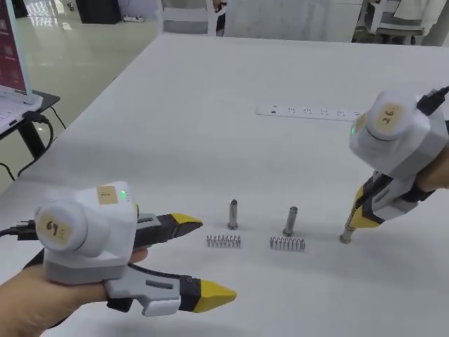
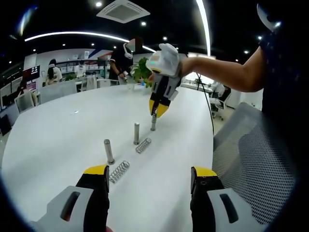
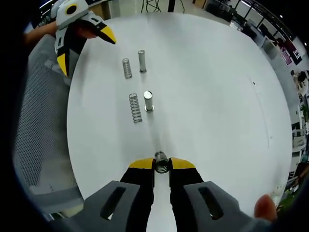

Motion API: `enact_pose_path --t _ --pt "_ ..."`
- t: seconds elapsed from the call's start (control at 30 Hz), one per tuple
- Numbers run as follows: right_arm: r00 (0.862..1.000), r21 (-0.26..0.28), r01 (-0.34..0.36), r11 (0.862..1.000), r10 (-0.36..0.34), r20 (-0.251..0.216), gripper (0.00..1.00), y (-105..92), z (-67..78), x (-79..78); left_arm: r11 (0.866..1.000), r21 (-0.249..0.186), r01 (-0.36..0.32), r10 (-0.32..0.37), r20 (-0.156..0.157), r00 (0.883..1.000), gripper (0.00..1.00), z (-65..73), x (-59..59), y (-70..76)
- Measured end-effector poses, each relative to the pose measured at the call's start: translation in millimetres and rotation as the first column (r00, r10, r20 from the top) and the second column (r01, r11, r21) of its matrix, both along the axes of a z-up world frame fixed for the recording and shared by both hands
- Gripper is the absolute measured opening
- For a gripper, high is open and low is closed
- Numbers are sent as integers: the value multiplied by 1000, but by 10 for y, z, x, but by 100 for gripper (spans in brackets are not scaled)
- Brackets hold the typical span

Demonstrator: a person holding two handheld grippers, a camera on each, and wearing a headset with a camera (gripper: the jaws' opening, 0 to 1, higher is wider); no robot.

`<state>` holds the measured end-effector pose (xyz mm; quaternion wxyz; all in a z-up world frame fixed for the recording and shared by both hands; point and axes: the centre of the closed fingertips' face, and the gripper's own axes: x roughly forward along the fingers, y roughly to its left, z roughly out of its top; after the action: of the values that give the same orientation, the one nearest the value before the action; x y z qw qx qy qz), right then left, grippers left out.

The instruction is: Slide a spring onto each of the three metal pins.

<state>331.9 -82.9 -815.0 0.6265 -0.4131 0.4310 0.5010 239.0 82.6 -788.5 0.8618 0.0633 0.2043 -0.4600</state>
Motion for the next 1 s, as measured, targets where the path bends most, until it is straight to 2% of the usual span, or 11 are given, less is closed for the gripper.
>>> enact_pose_path --t 0.33,1.0 --pt "1000 3 11 1000 -11 -10 9 0 -109 6 1000 3 1 -1 0 1000 64 -2 5 -1" --pt "999 0 30 1000 -30 -23 9 -20 -228 8 1000 6 3 -3 -4 1000 63 -14 -3 2"
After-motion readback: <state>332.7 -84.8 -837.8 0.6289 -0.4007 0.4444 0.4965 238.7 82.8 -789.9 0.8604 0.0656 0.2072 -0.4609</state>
